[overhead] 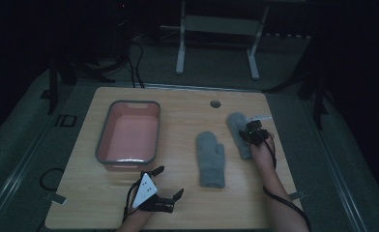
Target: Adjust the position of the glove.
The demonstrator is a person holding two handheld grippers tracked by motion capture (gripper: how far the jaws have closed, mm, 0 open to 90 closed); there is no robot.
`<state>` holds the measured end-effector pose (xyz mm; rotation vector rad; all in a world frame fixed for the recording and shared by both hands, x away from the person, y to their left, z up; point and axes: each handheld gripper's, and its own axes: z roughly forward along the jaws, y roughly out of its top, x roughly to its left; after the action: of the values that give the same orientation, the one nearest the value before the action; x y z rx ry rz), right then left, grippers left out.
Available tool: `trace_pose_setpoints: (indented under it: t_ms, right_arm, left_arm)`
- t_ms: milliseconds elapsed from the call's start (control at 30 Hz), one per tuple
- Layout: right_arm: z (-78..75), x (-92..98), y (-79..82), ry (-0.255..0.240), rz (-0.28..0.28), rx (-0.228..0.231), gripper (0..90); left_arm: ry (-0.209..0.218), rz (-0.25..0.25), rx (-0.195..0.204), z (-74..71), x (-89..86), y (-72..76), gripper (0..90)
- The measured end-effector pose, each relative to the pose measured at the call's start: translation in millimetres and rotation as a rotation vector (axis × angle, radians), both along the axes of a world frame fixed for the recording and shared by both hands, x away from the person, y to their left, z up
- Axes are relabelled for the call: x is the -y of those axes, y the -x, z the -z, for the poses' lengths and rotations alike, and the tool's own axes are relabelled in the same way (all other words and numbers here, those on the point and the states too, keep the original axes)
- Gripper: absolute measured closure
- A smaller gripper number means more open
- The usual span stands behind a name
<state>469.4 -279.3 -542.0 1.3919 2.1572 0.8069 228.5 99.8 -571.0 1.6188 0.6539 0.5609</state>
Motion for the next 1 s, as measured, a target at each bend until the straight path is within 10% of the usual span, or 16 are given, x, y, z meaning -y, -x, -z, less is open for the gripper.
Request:
trace_pose_setpoints:
  t_ms: [533,767,1000]
  right_arm:
    - [-46.8,27.6,80.2,-0.148,0.2,0.069,81.7]
    - [-42.1,28.9,119.3,-0.153,0.22,0.053,81.1]
    - [-25.1,27.4,117.2,-0.132,0.236,0.025,79.7]
  left_arm:
    - [0.002,-0.005,0.001,0.0,0.0,0.3,0.8]
    - [0.004,-0.006,-0.001,0.1,-0.2,0.2,0.8]
    - [-0.002,-0.008,0.005,0.0,0.6,0.6,0.8]
